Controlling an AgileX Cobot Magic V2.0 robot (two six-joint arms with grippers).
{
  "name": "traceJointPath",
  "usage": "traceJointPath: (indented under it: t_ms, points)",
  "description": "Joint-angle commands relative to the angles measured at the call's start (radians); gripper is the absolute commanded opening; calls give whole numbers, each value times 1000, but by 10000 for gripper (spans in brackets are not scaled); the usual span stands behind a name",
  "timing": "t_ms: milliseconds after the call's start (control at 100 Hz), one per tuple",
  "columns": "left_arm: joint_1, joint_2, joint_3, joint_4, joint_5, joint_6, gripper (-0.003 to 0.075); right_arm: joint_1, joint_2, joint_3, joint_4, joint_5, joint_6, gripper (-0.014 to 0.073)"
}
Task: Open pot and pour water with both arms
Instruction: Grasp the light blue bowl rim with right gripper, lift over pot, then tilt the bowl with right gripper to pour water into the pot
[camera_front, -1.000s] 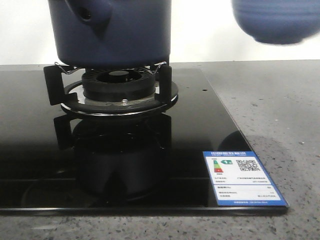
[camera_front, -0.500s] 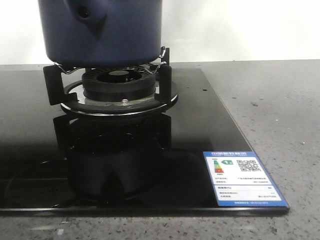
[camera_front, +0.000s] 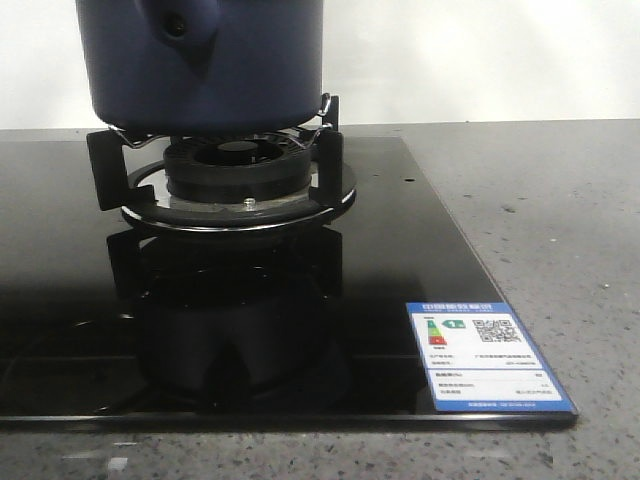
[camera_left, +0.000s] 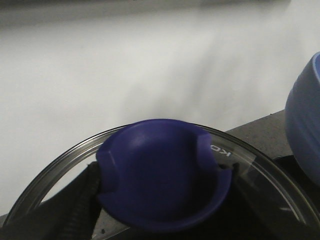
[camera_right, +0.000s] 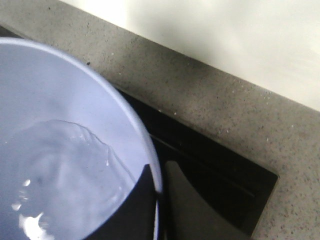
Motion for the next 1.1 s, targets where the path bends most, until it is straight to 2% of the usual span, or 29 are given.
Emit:
traceJointPath:
  t_ms: [0, 390, 610, 720, 860, 1090]
  points:
    - [13, -38, -38, -86, -17, -7, 389, 13, -63, -35, 57, -135, -11, -40]
    - [34, -38, -38, -113, 1, -7, 389, 73, -61, -21, 9, -280, -67, -40]
    - [34, -38, -38, -113, 2, -7, 389, 104, -105, 74, -25, -420, -96, -40]
    - [34, -38, -38, -113, 5, -7, 389, 122, -143, 170, -60, -511, -102, -40]
    - [34, -38, -38, -113, 7, -7, 389, 125, -214, 348, -64, -696, -102, -40]
    - [34, -38, -38, -113, 11, -7, 389, 130, -332, 684, -71, -1091, -102, -41]
